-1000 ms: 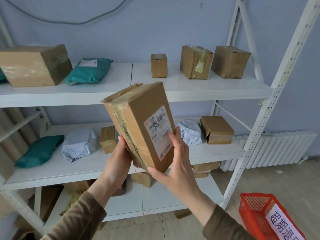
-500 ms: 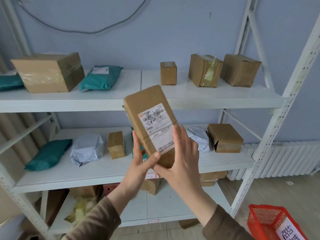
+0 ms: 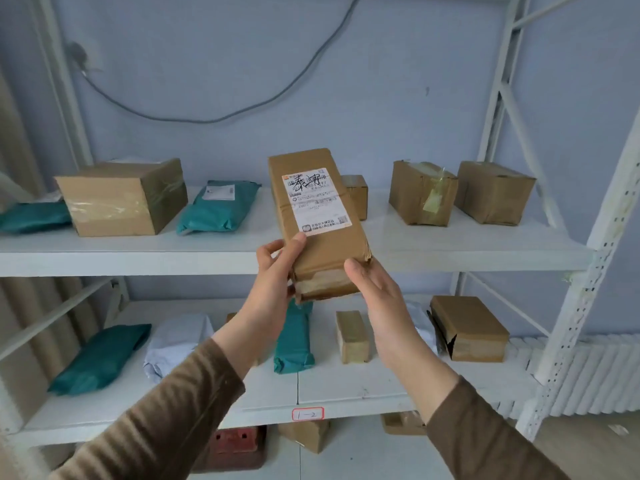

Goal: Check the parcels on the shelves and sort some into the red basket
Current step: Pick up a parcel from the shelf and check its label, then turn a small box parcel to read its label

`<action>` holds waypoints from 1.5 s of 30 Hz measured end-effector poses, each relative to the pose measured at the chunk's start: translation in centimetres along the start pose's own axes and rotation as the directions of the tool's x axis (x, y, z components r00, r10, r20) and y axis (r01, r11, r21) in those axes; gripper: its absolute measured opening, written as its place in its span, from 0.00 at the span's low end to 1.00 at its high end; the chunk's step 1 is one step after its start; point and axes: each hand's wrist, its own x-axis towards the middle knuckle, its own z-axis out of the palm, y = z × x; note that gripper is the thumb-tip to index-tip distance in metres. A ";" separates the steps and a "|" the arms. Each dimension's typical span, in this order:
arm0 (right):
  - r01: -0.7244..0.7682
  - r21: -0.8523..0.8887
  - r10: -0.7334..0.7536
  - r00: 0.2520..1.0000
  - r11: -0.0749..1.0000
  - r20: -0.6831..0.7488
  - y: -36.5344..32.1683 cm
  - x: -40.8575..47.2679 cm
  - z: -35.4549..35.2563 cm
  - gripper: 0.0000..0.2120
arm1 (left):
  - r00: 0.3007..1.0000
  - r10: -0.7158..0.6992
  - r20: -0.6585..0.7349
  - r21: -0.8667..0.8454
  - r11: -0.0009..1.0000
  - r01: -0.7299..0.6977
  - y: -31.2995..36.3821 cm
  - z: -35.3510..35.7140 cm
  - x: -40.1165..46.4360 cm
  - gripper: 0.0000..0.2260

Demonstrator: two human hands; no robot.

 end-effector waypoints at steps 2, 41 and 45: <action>-0.030 -0.006 0.030 0.999 1.000 -0.035 -1.0 3.4 1.0 0.17 | 1.000 -0.002 0.000 0.035 0.999 0.002 1.2 0.5 2.9 0.25; -0.153 -0.094 0.105 0.916 0.984 -0.387 0.3 28.8 -3.5 0.28 | 0.956 0.156 0.248 0.478 0.839 -0.261 3.5 10.0 24.7 0.29; -0.256 -0.032 0.238 0.931 0.966 -0.278 0.7 30.7 -5.0 0.31 | 0.997 -0.071 -0.010 0.401 0.914 0.069 2.1 12.3 27.0 0.29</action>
